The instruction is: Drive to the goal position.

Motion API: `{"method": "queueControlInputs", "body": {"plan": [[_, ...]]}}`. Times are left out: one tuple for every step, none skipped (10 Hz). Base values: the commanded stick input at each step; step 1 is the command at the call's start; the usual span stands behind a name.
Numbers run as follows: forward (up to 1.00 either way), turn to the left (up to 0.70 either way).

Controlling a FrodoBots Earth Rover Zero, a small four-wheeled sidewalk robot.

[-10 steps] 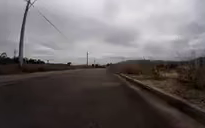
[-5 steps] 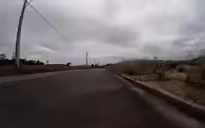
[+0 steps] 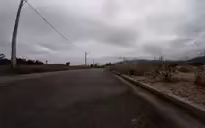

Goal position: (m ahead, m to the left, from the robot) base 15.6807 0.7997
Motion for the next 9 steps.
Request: {"method": "queueControlInputs", "body": {"plan": [[0.7,0.0],[0.7,0.0],[0.7,0.0],[0.7,0.0],[0.7,0.0],[0.7,0.0],[0.7,0.0],[0.7,0.0],[0.7,0.0]]}}
